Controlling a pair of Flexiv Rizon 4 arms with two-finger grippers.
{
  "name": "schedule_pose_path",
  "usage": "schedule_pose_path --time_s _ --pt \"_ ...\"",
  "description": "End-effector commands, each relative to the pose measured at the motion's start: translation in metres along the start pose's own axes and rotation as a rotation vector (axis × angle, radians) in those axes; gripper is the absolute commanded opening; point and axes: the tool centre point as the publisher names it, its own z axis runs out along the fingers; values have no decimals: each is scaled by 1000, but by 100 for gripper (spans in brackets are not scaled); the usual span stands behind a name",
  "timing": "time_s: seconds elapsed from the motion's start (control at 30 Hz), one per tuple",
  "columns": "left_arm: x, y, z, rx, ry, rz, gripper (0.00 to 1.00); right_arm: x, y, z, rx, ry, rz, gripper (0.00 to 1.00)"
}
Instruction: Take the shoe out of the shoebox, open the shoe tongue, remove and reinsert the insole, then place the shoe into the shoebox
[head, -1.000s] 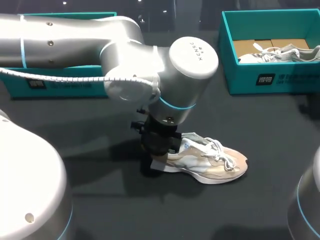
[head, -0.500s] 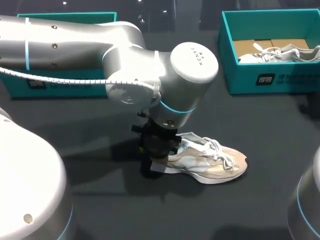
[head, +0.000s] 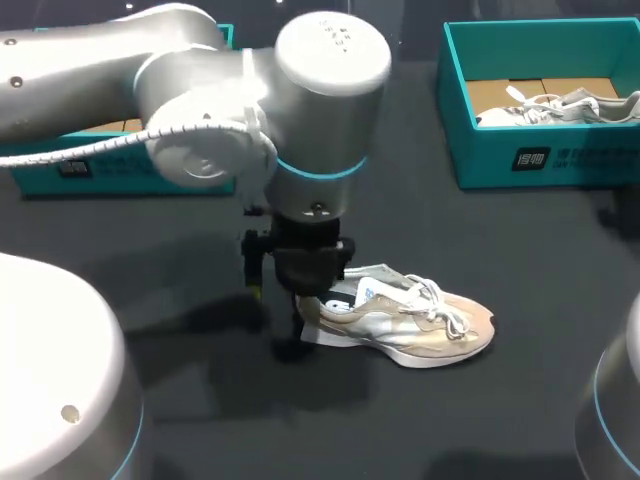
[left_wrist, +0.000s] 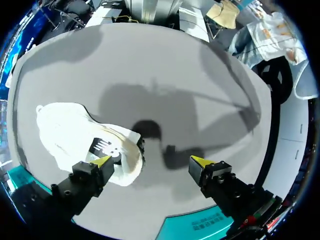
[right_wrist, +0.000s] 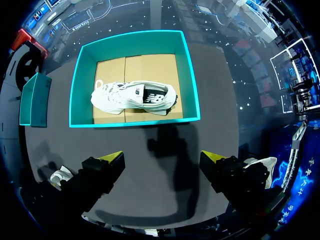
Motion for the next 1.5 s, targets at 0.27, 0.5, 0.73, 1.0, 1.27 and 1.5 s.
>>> schedule_pose_path --time_s 0.27,0.5,0.73,1.0,1.27,1.5 --pt "52 13 -2 392 -234 -271 100 0 0 0 0 -1 0 100" --pt "45 15 -4 453 -362 -462 100 0 0 0 0 -1 0 100" --pt "45 28 -11 824 -571 -852 100 0 0 0 0 -1 0 100" --pt "45 35 -23 1040 -563 -1003 100 0 0 0 0 -1 0 100" --pt "48 30 -5 1111 -625 -1014 100 0 0 0 0 -1 0 100" --pt "52 30 20 1251 -698 -1038 100 0 0 0 0 -1 0 100"
